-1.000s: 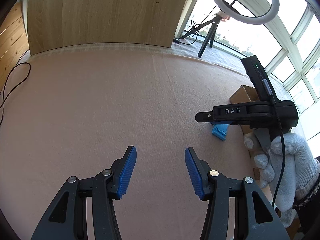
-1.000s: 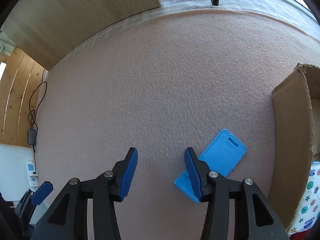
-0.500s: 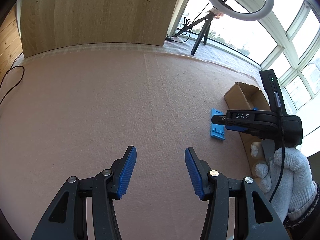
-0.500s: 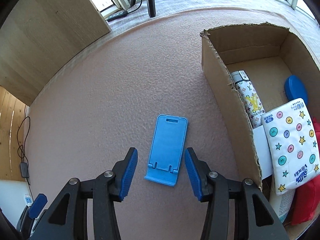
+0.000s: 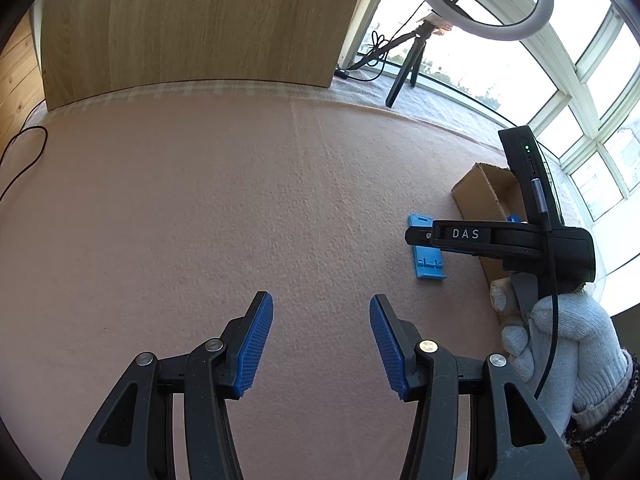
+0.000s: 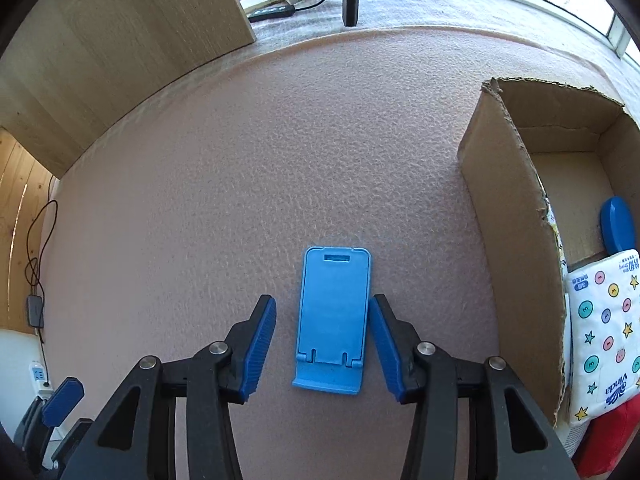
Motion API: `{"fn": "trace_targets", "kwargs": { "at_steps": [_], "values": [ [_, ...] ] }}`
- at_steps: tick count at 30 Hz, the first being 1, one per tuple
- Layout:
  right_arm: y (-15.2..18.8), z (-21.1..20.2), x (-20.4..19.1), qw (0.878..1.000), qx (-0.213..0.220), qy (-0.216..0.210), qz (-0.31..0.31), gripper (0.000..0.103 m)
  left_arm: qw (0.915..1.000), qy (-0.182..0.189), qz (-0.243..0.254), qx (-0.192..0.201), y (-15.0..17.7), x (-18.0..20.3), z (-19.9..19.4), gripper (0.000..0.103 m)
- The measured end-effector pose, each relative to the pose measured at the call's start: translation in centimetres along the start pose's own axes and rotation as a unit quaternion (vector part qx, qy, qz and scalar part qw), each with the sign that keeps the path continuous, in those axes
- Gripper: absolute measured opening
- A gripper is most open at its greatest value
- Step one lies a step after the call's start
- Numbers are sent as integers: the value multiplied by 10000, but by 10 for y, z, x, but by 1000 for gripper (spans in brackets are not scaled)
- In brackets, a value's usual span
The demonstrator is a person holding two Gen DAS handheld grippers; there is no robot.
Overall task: Organize objects
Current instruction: 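Move the right gripper to the blue phone stand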
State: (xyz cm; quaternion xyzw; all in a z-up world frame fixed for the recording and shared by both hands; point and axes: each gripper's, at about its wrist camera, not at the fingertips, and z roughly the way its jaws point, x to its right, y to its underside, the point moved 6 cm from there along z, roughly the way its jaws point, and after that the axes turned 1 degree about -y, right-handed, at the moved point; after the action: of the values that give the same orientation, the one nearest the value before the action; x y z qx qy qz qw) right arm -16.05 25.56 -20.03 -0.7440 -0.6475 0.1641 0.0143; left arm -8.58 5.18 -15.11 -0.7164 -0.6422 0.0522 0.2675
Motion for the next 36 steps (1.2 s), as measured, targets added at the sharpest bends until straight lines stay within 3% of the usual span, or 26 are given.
{"fn": "trace_targets", "kwargs": {
  "at_steps": [9,13,19,29,36],
  "values": [
    [30,-2,-33,9972,-193,-561,-446,44,9987,183,176,-436,12,16,31,54],
    [29,-10,-12,9954,-143,-920,227,44,9979,216,325,-518,12,27,44,54],
    [3,-3,12,9915,-42,-1021,806,44,9978,183,434,-465,0,35,49,54],
    [-13,14,-47,9911,-310,-1297,-52,44,9977,142,468,-470,-9,33,53,54],
    [-2,6,-45,9916,-295,-1221,-319,40,9971,384,305,-590,-13,35,70,54]
  ]
}}
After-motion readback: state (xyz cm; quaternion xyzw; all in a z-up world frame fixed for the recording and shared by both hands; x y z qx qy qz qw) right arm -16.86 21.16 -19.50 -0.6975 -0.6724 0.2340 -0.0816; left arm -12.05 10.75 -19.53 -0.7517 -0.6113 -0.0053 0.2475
